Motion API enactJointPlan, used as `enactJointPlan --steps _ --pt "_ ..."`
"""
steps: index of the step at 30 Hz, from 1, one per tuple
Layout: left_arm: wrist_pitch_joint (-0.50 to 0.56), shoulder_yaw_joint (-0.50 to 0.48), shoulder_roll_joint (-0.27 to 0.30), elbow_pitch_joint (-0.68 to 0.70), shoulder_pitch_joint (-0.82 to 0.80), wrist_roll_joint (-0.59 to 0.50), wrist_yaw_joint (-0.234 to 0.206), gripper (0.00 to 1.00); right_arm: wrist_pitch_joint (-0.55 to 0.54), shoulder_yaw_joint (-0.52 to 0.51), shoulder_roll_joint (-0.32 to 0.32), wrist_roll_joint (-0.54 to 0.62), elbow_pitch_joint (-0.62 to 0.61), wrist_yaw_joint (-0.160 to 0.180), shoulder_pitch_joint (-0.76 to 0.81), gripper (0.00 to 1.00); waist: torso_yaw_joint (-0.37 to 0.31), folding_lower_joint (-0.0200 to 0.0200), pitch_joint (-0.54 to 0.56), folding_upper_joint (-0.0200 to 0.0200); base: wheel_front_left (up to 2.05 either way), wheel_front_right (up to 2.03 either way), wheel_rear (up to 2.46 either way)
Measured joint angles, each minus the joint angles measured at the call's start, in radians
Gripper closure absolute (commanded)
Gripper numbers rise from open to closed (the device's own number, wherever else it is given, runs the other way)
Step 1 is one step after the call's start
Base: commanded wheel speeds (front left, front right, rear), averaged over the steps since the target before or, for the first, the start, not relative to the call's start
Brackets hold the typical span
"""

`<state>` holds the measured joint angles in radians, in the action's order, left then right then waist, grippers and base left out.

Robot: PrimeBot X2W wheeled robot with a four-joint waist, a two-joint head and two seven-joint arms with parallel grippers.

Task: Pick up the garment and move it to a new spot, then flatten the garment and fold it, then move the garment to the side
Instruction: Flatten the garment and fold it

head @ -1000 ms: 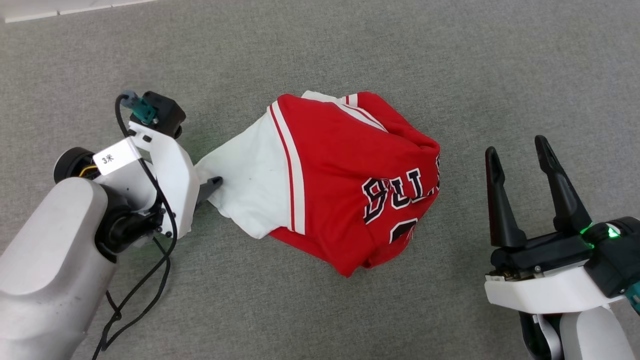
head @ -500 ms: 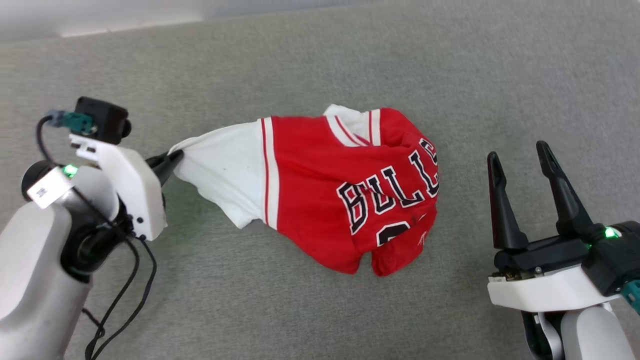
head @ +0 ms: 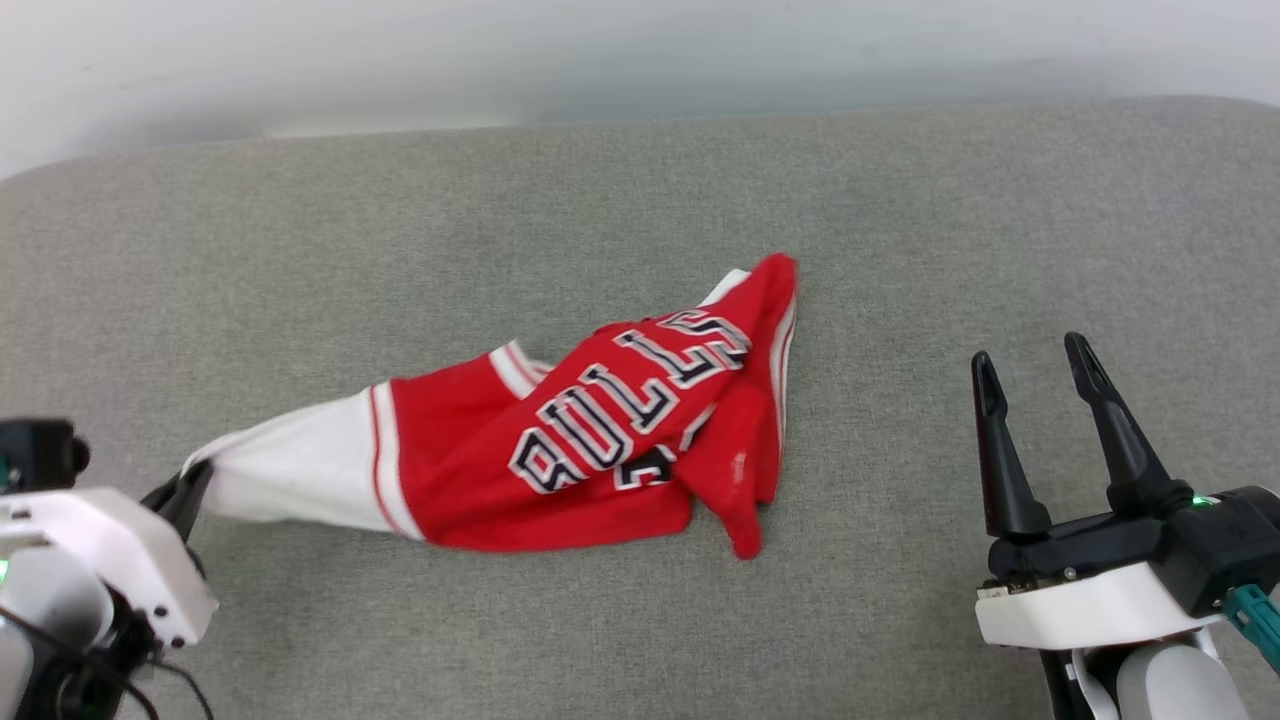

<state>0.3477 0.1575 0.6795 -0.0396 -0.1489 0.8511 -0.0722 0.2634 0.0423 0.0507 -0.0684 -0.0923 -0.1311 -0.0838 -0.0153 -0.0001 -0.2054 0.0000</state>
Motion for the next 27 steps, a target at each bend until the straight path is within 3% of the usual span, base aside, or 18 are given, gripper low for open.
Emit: enactJointPlan --steps 7,8,9,15,19,20,24,27 --pt "-0.034 0.024 -0.038 -0.025 0.108 -0.003 -0.019 1.00 0.000 0.006 0.000 0.008 0.019 0.000 0.002 0.00 0.009 0.0000 0.014 0.0000 0.00 0.00 0.00" --pt "-0.048 0.031 -0.046 -0.027 0.108 -0.011 -0.019 0.25 0.000 0.007 0.000 0.008 0.022 0.000 0.002 0.00 0.009 0.0000 0.015 0.0000 0.00 0.00 0.00" --pt "-0.065 0.035 -0.052 -0.030 0.107 -0.024 -0.018 0.00 0.000 0.006 0.000 0.008 0.025 0.000 0.003 0.00 0.009 0.0001 0.017 0.0000 0.00 0.00 0.00" --pt "-0.265 0.062 -0.108 -0.028 0.061 -0.109 0.029 0.00 0.000 0.000 0.000 0.015 0.037 0.000 0.009 0.00 0.014 0.0000 0.033 0.0000 0.00 0.00 0.00" --pt "-0.483 0.066 -0.122 0.005 0.035 -0.209 0.073 0.00 0.000 -0.002 0.000 0.019 0.039 0.000 0.014 0.00 0.020 0.0000 0.051 0.0000 0.00 0.00 0.00" --pt "-0.599 0.071 -0.165 0.052 0.045 -0.309 0.071 0.00 0.000 -0.014 0.000 0.036 0.036 0.000 0.028 0.00 0.037 0.0000 0.075 0.0000 0.00 0.00 0.00" --pt "-0.608 0.059 -0.230 0.111 0.071 -0.373 0.065 0.00 0.000 -0.017 0.000 0.055 0.038 0.000 0.038 0.00 0.055 0.0000 0.083 0.0000 0.00 0.00 0.00" --pt "-0.608 0.043 -0.278 0.143 0.089 -0.411 0.085 0.00 0.000 -0.003 0.000 0.080 0.054 0.000 0.038 0.00 0.072 0.0000 0.082 0.0000 0.00 0.00 0.00"
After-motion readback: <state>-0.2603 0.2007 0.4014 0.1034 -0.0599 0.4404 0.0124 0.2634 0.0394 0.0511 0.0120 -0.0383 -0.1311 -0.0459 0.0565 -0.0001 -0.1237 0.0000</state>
